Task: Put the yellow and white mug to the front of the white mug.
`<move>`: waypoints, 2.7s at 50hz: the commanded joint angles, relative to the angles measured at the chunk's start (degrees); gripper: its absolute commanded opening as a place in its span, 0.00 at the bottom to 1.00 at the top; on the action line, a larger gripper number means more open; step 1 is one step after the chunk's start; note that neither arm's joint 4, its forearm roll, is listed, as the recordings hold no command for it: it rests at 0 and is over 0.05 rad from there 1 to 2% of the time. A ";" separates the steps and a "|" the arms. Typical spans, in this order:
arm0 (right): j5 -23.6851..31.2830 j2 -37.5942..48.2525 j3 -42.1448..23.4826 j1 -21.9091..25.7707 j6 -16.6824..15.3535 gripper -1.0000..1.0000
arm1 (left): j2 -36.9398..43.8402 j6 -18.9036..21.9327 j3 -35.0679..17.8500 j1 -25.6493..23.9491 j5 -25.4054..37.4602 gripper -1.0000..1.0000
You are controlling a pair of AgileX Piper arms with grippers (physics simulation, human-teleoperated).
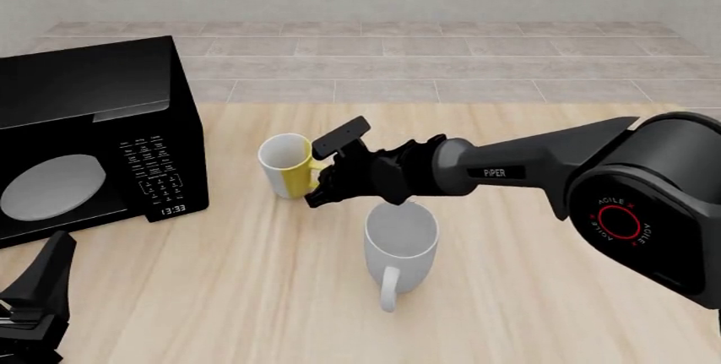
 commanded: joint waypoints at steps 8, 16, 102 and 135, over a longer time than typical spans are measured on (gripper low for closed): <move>0.00 -6.21 3.01 -1.04 -3.25 0.00 | 0.00 0.00 0.00 0.00 0.00 1.00; -0.12 -11.00 5.07 -2.13 -5.31 0.00 | 0.00 0.00 0.00 0.00 0.00 1.00; -14.31 -19.63 25.74 -18.26 0.12 0.00 | 0.00 0.00 0.00 0.00 0.00 1.00; -18.04 -10.71 24.00 -19.19 2.06 0.00 | 0.00 0.00 0.00 0.00 0.00 1.00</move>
